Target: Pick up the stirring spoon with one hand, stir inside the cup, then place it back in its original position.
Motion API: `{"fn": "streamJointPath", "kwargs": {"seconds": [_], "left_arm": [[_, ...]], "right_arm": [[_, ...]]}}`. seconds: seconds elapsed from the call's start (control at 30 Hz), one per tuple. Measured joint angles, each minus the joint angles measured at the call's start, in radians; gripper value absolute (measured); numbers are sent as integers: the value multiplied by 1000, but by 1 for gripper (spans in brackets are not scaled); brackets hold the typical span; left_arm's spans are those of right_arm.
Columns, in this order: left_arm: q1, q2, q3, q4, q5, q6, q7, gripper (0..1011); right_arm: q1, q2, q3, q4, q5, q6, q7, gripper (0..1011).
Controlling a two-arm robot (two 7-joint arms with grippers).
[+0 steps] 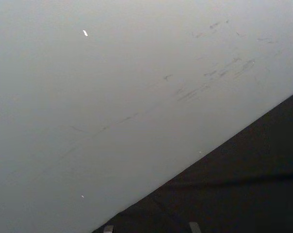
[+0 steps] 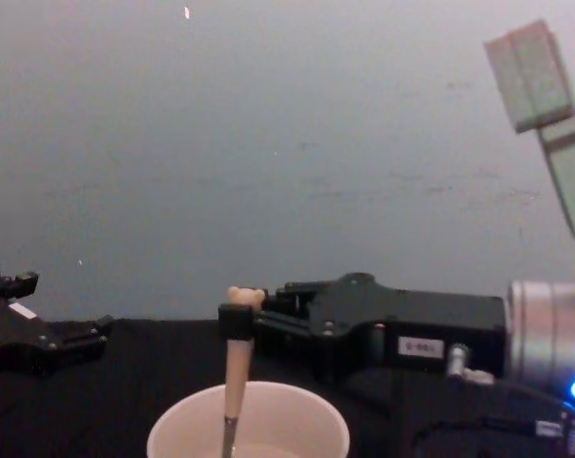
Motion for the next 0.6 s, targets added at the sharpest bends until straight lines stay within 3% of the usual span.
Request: {"fn": "streamJointPath", "kwargs": {"seconds": [0.6], "left_arm": [[0, 0, 0, 0, 0, 0, 0, 1001]], "right_arm": [[78, -106, 9, 159, -50, -11, -72, 214]]}}
